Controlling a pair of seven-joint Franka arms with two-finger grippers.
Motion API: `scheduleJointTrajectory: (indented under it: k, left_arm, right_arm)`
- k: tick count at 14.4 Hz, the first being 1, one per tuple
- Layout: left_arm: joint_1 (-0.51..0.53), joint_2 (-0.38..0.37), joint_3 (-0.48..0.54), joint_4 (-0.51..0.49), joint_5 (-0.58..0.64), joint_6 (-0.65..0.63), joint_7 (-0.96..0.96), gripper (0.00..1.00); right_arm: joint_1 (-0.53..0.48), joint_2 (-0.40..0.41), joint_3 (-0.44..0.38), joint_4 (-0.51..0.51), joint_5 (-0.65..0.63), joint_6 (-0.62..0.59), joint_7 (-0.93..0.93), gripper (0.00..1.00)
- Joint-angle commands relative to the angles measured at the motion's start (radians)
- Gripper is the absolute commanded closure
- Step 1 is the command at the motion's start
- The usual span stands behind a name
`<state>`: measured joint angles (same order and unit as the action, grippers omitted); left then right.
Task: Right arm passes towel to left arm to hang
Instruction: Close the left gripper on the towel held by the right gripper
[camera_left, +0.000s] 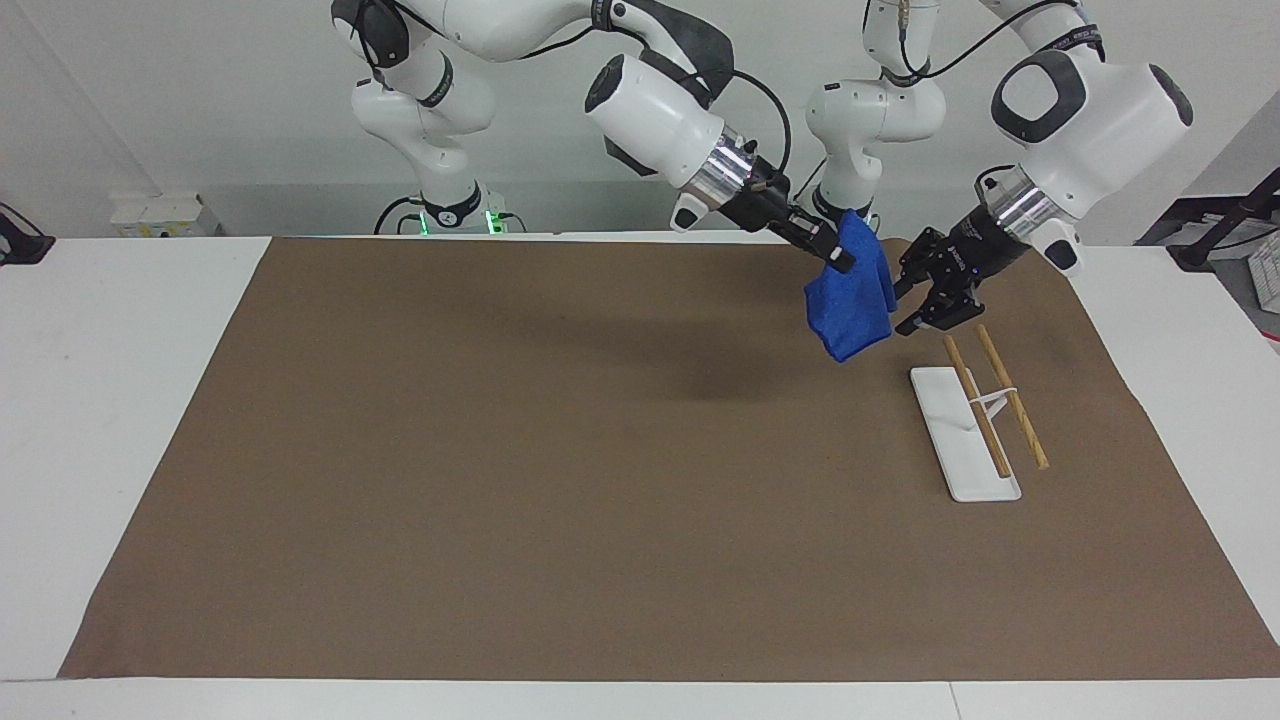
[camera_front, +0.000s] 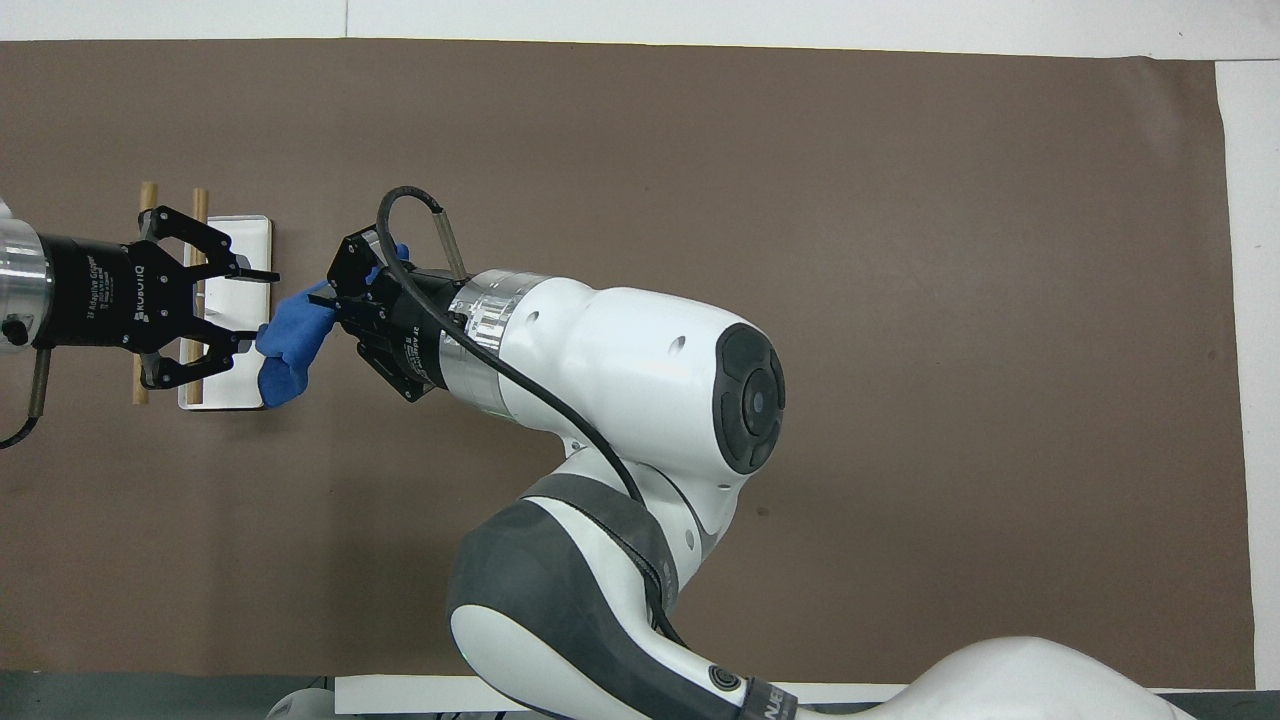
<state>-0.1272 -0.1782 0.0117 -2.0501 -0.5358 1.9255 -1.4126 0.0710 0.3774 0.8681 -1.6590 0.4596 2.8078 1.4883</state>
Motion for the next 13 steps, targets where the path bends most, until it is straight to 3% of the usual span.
scheduleJointTrajectory:
  k: [1, 3, 4, 6, 8, 13]
  left_arm:
    - [-0.018, -0.027, 0.007, -0.029, -0.015, -0.025, -0.012, 0.51]
    - [-0.018, -0.029, 0.005, -0.019, -0.015, -0.106, -0.011, 0.49]
    - [-0.02, -0.03, 0.007, -0.019, -0.013, -0.124, -0.009, 0.54]
    - [-0.034, -0.032, 0.004, -0.019, -0.015, -0.149, -0.012, 0.83]
    - [-0.034, -0.03, 0.007, -0.013, -0.012, -0.164, -0.012, 1.0]
    - [-0.015, -0.029, 0.008, -0.007, -0.012, -0.148, -0.002, 1.0]
  right_arm:
    - [-0.004, 0.017, 0.016, 0.016, 0.018, 0.007, 0.001, 1.0]
    - [-0.004, 0.017, 0.016, 0.016, 0.018, 0.005, 0.001, 1.0]
    - [-0.004, 0.017, 0.016, 0.016, 0.016, 0.005, 0.001, 1.0]
    - [-0.004, 0.017, 0.016, 0.016, 0.016, 0.005, 0.001, 1.0]
    - [-0.004, 0.017, 0.016, 0.016, 0.016, 0.005, 0.001, 1.0]
    - [-0.004, 0.017, 0.016, 0.016, 0.016, 0.005, 0.001, 1.0]
